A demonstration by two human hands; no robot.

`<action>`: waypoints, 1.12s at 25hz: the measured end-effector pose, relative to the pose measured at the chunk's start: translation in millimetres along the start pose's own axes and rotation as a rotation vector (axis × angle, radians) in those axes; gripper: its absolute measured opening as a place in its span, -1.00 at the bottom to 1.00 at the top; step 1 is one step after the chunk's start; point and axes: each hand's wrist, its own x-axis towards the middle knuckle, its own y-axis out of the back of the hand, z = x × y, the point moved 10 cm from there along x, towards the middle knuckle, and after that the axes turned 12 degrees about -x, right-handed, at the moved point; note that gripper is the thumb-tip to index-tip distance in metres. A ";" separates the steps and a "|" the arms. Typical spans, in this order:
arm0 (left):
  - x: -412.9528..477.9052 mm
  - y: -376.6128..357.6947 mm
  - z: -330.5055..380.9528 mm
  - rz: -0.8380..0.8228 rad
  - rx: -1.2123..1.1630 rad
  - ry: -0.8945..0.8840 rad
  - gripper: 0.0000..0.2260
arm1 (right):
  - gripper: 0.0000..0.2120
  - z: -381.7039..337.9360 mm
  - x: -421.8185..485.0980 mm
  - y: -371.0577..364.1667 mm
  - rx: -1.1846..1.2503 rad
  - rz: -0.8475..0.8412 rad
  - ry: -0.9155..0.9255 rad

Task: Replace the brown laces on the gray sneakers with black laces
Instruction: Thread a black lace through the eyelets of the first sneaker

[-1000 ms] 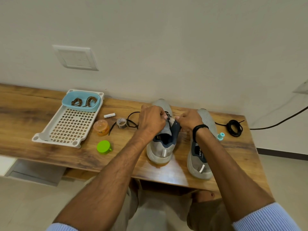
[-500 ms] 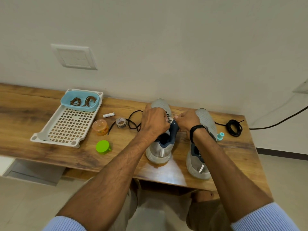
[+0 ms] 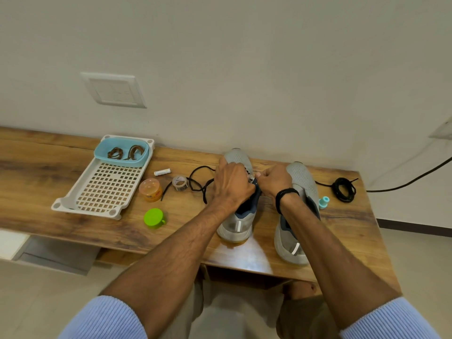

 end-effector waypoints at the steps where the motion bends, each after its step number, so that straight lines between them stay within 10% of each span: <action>1: -0.3 -1.1 0.0 -0.009 0.000 0.018 -0.85 | -0.70 0.6 -2.3 1.6 0.009 0.014 -0.002; 28: -24.3 10.7 16.3 0.078 -0.123 0.096 -0.74 | -0.90 0.1 -22.3 17.8 0.146 0.109 -0.006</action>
